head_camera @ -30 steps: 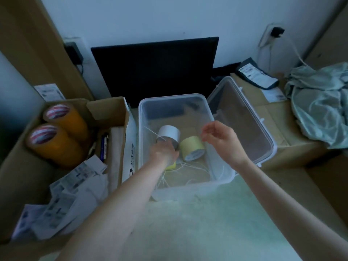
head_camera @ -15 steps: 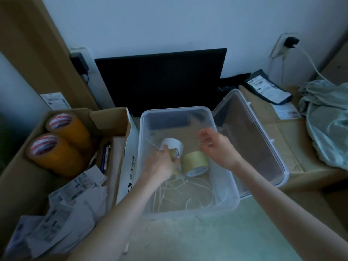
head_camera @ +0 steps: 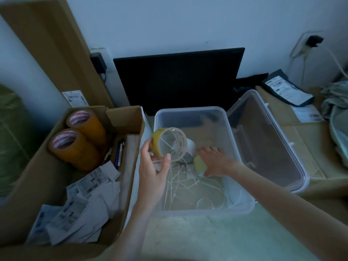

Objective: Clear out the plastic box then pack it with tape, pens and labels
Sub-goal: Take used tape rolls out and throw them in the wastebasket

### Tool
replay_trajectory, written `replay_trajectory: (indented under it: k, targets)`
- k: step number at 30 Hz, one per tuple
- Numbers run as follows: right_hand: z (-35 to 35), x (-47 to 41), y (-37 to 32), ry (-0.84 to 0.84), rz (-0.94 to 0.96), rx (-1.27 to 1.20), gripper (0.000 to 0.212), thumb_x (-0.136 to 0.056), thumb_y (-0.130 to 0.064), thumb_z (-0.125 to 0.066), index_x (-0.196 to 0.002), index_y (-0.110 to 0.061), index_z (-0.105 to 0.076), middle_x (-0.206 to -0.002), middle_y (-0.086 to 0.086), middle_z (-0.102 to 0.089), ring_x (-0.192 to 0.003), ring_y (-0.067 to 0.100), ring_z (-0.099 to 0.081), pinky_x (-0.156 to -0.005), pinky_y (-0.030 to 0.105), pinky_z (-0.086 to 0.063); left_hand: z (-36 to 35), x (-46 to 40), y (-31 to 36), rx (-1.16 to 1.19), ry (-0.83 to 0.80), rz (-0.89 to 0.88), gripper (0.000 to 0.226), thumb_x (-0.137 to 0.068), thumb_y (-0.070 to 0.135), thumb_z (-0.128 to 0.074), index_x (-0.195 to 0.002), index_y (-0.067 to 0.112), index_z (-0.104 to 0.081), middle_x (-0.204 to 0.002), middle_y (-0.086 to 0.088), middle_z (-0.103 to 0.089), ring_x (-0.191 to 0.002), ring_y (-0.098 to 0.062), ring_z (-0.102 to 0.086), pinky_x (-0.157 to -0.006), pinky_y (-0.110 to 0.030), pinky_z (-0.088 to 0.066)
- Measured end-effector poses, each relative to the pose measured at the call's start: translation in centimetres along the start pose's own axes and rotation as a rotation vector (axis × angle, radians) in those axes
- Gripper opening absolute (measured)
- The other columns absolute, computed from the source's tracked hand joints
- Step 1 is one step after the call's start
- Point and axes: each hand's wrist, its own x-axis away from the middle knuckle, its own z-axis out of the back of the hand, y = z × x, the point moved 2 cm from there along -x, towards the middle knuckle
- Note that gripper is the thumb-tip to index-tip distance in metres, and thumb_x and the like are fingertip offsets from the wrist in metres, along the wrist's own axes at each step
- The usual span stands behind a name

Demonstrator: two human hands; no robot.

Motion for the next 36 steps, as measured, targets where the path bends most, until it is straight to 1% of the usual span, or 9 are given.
replay_trajectory:
  k: [6, 11, 15, 19, 22, 26, 31, 33, 36]
  targets:
    - [-0.8, -0.3, -0.1, 0.080, -0.022, 0.200, 0.058, -0.086, -0.011, -0.056, -0.139, -0.010, -0.033, -0.139, 0.010, -0.040, -0.129, 0.030, -0.039, -0.104, 0.042, -0.035, 0.1, 0.1, -0.9, -0.017, -0.069, 0.042, 0.052, -0.091, 0.025, -0.058, -0.136, 0.027, -0.033, -0.122, 0.006, -0.053, -0.097, -0.004, -0.063, -0.079, -0.018, -0.054]
    - [-0.7, -0.1, 0.1, 0.135, -0.014, 0.179, 0.053, -0.086, -0.013, -0.060, -0.135, -0.010, -0.040, -0.135, 0.010, -0.044, -0.125, 0.029, -0.043, -0.099, 0.039, -0.041, 0.1, 0.3, -0.7, -0.052, -0.103, 0.036, 0.055, -0.091, 0.029, -0.058, -0.138, 0.026, -0.031, -0.119, 0.006, -0.049, -0.092, 0.004, -0.061, -0.076, -0.011, -0.051]
    - [1.2, 2.0, 0.0, 0.251, -0.050, -0.024, 0.058, -0.083, -0.016, -0.065, -0.134, -0.013, -0.038, -0.134, 0.005, -0.042, -0.128, 0.025, -0.037, -0.095, 0.039, -0.043, 0.0, 0.4, -0.6, -0.070, -0.106, 0.025, 0.057, -0.091, 0.029, -0.059, -0.140, 0.023, -0.030, -0.121, 0.005, -0.046, -0.094, 0.012, -0.057, -0.074, -0.006, -0.048]
    - [3.2, 5.7, 0.1, 0.488, -0.053, -0.198, 0.063, -0.079, -0.027, -0.075, -0.132, -0.013, -0.043, -0.126, 0.003, -0.047, -0.118, 0.026, -0.043, -0.092, 0.041, -0.046, 0.3, 0.4, -0.5, 0.000, -0.079, 0.032, 0.063, -0.089, 0.023, -0.062, -0.142, 0.022, -0.029, -0.135, 0.002, -0.044, -0.104, 0.007, -0.058, -0.083, -0.013, -0.051]
    - [3.9, 8.6, 0.1, 0.691, -0.070, -0.404, 0.066, -0.074, -0.021, -0.079, -0.131, -0.011, -0.048, -0.125, 0.005, -0.051, -0.113, 0.026, -0.045, -0.089, 0.039, -0.045, 0.4, 1.2, 0.0, 0.005, -0.057, 0.002, 0.069, -0.087, 0.020, -0.065, -0.144, 0.022, -0.027, -0.142, 0.002, -0.039, -0.116, 0.002, -0.053, -0.092, -0.019, -0.051]
    - [3.0, 12.4, -0.4, 0.889, -0.140, -0.704, 0.067, -0.069, -0.017, -0.084, -0.126, -0.009, -0.051, -0.119, 0.004, -0.054, -0.109, 0.024, -0.052, -0.092, 0.032, -0.042, 0.0, 3.7, 1.3, 0.021, -0.019, 0.032, 0.078, -0.084, 0.020, -0.068, -0.147, 0.028, -0.023, -0.139, 0.009, -0.040, -0.116, 0.002, -0.052, -0.088, -0.008, -0.046]
    - [0.5, 16.0, -1.8, 1.014, -0.198, -1.063, 0.064, -0.067, -0.017, -0.086, -0.120, -0.019, -0.051, -0.116, 0.001, -0.058, -0.107, 0.015, -0.057, -0.096, 0.027, -0.046, -1.2, 6.9, 2.9, 0.147, -0.010, 0.086, 0.073, -0.081, 0.015, -0.071, -0.142, 0.024, -0.033, -0.134, 0.007, -0.048, -0.117, -0.002, -0.055, -0.093, -0.023, -0.051]
    - [-0.7, 17.5, -2.3, 1.070, -0.219, -1.205, 0.063, -0.066, -0.014, -0.086, -0.118, -0.018, -0.051, -0.115, 0.002, -0.058, -0.108, 0.013, -0.057, -0.099, 0.029, -0.046, -1.7, 8.3, 3.5, 0.164, -0.016, 0.081, 0.068, -0.080, 0.013, -0.071, -0.137, 0.025, -0.037, -0.129, 0.015, -0.050, -0.116, 0.000, -0.054, -0.094, -0.020, -0.049]
    - [-2.5, 19.6, -2.8, 1.163, -0.273, -1.320, 0.062, -0.066, -0.017, -0.087, -0.116, -0.021, -0.050, -0.113, 0.000, -0.058, -0.107, 0.014, -0.058, -0.098, 0.032, -0.048, -2.3, 10.1, 4.0, 0.185, -0.053, 0.057, 0.067, -0.078, 0.012, -0.072, -0.135, 0.024, -0.039, -0.128, 0.015, -0.051, -0.118, -0.002, -0.054, -0.093, -0.016, -0.047]
